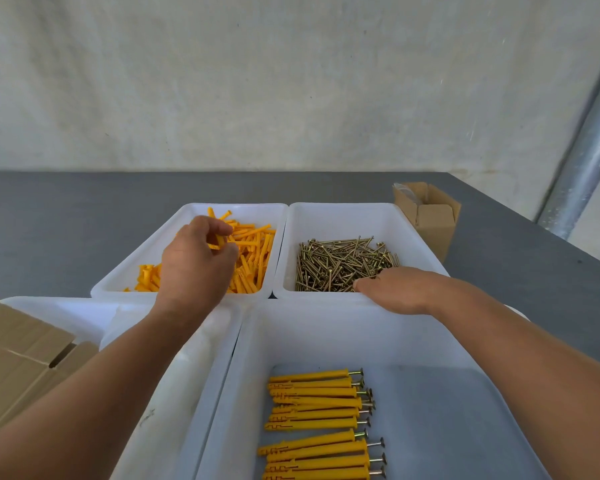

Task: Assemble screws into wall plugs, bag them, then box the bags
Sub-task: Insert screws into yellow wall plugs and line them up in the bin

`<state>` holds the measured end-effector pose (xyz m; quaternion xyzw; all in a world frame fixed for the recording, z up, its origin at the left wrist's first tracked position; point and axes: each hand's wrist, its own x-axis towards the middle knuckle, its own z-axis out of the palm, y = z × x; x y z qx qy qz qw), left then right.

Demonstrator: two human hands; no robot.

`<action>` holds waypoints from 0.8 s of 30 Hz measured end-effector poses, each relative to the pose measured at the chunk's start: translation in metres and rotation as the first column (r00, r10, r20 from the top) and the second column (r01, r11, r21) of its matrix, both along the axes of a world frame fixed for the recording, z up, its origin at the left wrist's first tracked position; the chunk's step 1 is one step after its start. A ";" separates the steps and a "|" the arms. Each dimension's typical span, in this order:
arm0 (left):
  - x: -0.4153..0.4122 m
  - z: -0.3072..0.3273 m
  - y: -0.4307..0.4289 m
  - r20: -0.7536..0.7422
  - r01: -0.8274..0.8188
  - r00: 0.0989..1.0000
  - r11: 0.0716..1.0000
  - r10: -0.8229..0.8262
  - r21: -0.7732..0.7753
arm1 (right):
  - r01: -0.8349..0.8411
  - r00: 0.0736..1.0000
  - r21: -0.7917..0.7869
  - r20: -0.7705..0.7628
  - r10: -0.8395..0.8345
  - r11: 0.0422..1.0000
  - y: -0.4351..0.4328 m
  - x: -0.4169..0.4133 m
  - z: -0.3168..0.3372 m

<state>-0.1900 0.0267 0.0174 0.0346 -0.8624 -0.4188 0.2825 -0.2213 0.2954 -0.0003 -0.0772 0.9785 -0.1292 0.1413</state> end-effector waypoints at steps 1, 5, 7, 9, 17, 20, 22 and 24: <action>0.003 0.004 0.005 -0.012 0.051 0.999 0.997 -0.051 0.065 | 0.002 1.000 0.000 -0.002 -0.002 1.000 0.000 0.000 0.000; 0.019 0.010 0.026 0.024 0.299 0.948 0.914 -0.318 0.275 | 0.006 1.000 0.009 -0.004 -0.006 1.000 0.000 0.001 -0.001; 0.023 0.010 0.034 0.028 0.369 0.917 0.873 -0.397 0.318 | 0.004 1.000 0.003 -0.020 -0.004 1.000 0.000 0.002 0.000; 0.027 0.010 0.039 0.032 0.406 0.895 0.840 -0.446 0.360 | 0.011 0.999 0.002 -0.031 -0.011 1.000 0.000 0.003 0.000; 0.034 0.004 0.046 0.099 0.479 0.807 0.744 -0.582 0.465 | 0.009 0.998 -0.009 -0.063 -0.009 1.000 0.000 0.005 -0.001; 0.037 0.001 0.052 0.156 0.555 0.748 0.737 -0.645 0.385 | 0.011 0.999 -0.010 -0.047 -0.011 1.000 0.000 0.004 -0.001; 0.037 0.000 0.054 0.174 0.576 0.733 0.736 -0.658 0.355 | 0.021 1.000 0.001 -0.022 -0.021 1.000 0.000 0.003 -0.002; 0.037 0.000 0.055 0.185 0.574 0.733 0.742 -0.654 0.348 | 0.030 1.000 -0.008 -0.011 -0.030 1.000 0.000 0.002 -0.001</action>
